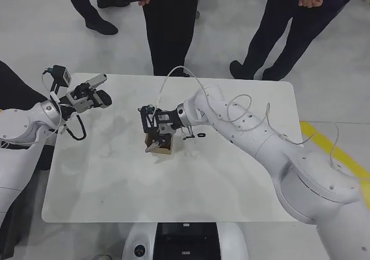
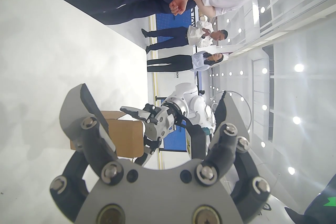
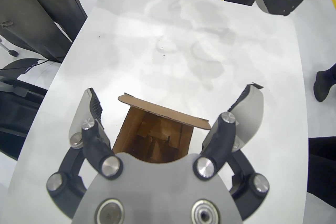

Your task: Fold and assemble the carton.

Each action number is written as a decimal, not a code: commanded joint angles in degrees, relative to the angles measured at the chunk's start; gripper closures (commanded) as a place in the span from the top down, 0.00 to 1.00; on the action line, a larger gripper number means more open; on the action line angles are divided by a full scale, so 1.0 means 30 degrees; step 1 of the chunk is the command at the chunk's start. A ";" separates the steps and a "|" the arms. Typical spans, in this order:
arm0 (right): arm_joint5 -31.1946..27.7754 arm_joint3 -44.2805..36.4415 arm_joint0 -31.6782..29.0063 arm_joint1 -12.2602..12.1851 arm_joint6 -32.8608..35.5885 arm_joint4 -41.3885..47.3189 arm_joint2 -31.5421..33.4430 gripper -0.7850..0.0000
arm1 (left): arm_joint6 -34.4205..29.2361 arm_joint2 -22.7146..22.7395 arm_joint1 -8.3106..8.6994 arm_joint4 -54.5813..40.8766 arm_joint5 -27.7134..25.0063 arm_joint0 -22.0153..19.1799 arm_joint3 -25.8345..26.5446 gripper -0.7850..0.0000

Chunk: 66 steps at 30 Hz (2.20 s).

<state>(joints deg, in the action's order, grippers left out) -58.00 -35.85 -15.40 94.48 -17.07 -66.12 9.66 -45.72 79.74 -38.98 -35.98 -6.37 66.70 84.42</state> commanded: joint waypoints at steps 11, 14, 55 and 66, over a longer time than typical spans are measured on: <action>0.0000 0.1000 -0.0196 0.0399 -0.1290 -0.1871 0.0027 0.85 | 0.0000 0.0000 0.0000 -0.0001 0.0000 0.0000 0.0000 1.00; 0.0000 0.0976 -0.0293 0.0299 -0.1715 -0.2170 0.0027 0.86 | 0.0000 0.0000 0.0000 -0.0001 0.0000 0.0000 0.0000 1.00; 0.0721 0.1937 -0.0946 -0.0771 0.6734 0.5479 0.1336 0.00 | 0.0000 0.0000 0.0000 -0.0001 0.0000 0.0000 0.0000 1.00; 0.5052 -0.0914 -0.2386 -0.2095 0.9294 0.7741 0.3684 0.00 | 0.0000 0.0000 0.0000 -0.0001 0.0000 0.0000 0.0000 1.00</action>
<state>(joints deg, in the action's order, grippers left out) -45.04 -36.89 -21.83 88.81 9.44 -43.41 19.94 -45.72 79.74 -38.98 -35.98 -6.37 66.70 84.42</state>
